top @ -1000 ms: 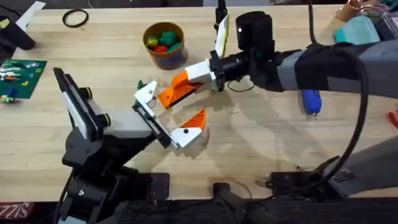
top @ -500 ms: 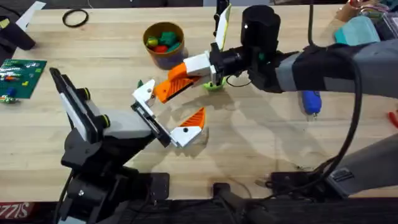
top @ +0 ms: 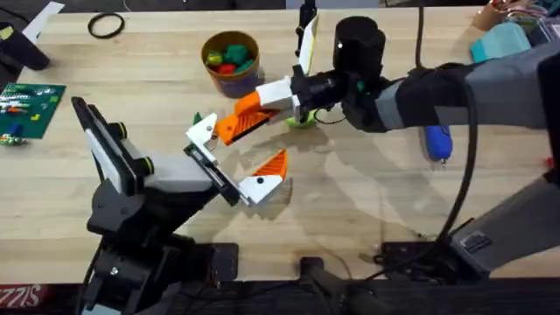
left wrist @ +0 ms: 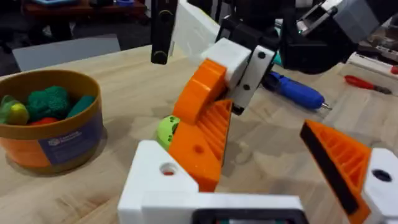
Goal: Pick up the gripper from the table and insert it into the empty holder that is missing its gripper. Then pick up a screw, insert it into the mounting hole, and use the screwdriver to tighten it. Finally, clean up the table by picking up the vegetable and placing it into the bucket.
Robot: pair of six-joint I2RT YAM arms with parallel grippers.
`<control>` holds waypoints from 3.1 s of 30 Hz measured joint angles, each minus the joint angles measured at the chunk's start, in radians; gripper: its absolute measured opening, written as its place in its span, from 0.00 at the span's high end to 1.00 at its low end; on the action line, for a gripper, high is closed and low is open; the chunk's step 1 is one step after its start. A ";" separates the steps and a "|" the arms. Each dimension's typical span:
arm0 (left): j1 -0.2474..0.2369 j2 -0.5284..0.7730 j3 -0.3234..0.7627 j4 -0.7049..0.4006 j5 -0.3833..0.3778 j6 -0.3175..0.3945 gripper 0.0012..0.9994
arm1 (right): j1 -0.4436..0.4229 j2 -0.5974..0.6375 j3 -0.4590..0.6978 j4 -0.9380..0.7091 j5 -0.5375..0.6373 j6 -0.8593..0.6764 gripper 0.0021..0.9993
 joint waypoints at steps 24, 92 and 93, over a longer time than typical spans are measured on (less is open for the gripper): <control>0.003 0.011 0.000 -0.001 0.035 -0.029 0.01 | 0.010 0.080 0.012 0.138 -0.016 0.095 0.99; 0.033 0.000 0.010 -0.018 0.148 0.017 0.01 | 0.085 0.121 -0.004 0.229 0.128 0.011 0.00; 0.033 0.000 0.010 -0.019 0.157 0.018 0.01 | 0.082 0.121 -0.004 0.235 0.125 0.019 0.00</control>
